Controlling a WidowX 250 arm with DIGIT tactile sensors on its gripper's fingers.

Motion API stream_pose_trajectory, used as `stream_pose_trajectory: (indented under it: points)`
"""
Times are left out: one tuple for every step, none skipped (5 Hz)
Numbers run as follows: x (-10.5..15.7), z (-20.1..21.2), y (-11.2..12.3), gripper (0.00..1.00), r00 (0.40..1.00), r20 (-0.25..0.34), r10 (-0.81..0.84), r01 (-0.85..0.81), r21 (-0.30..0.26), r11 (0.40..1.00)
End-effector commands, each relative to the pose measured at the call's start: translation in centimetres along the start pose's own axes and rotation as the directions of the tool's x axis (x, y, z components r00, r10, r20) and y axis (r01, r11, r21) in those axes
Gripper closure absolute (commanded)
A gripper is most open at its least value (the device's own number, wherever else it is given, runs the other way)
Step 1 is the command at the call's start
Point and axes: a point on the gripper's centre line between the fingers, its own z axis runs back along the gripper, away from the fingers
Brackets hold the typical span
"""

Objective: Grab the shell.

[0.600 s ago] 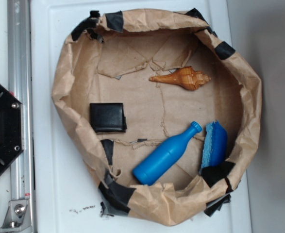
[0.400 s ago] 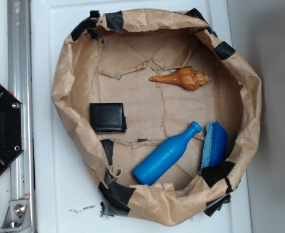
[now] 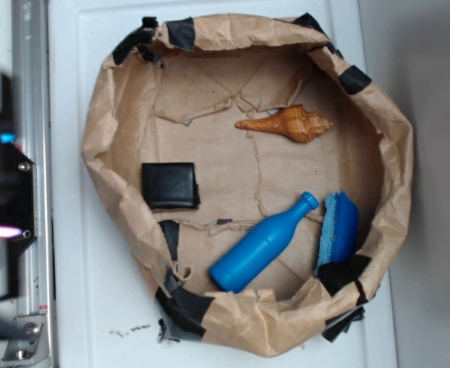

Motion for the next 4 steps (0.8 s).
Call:
stream_pose_trajectory:
  points:
    - [5.8, -6.0, 3.8, 0.00, 0.998, -0.024, -0.056, 0.058, 0.076, 0.995]
    - [8.3, -9.7, 3.8, 0.00, 0.963, -0.023, -0.268, 0.269, 0.100, 0.958]
    - [10.2, -12.7, 4.0, 0.00, 0.935, -0.049, -0.352, 0.355, 0.130, 0.926]
    - [11.6, -15.3, 5.8, 0.00, 0.947, -0.075, -0.312, 0.318, 0.083, 0.945]
